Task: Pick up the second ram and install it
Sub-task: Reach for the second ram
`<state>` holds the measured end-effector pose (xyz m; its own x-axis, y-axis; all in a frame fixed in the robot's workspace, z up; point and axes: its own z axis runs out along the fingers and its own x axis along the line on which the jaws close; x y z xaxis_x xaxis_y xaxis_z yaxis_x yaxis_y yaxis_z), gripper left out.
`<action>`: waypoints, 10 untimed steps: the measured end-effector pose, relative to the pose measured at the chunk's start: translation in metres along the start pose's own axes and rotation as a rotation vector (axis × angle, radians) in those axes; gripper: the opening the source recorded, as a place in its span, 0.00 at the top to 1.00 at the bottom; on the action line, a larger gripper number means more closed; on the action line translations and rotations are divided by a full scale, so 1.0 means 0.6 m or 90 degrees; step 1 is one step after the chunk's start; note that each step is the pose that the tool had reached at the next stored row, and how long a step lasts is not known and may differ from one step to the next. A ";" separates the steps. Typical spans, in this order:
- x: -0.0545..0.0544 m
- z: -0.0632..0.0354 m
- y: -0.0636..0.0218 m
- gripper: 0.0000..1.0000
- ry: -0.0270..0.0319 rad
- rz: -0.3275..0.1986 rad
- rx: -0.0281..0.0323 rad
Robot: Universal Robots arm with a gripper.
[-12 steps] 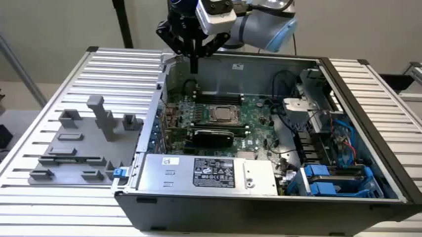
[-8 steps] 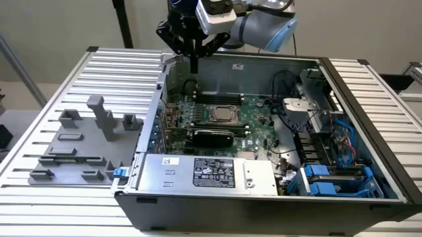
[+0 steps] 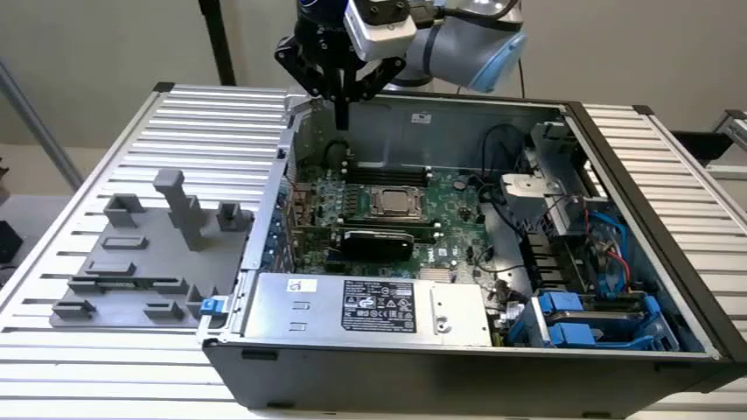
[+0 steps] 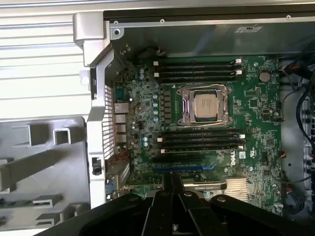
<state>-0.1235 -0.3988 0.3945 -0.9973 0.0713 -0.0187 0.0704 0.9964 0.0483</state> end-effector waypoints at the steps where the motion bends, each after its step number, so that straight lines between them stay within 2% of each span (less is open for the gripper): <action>1: 0.006 0.000 -0.001 1.00 -0.0001 0.000 -0.0001; 10: 0.073 -0.002 -0.014 1.00 -0.0002 0.000 -0.0001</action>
<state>-0.1678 -0.4040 0.3943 -0.9973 0.0711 -0.0190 0.0702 0.9964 0.0484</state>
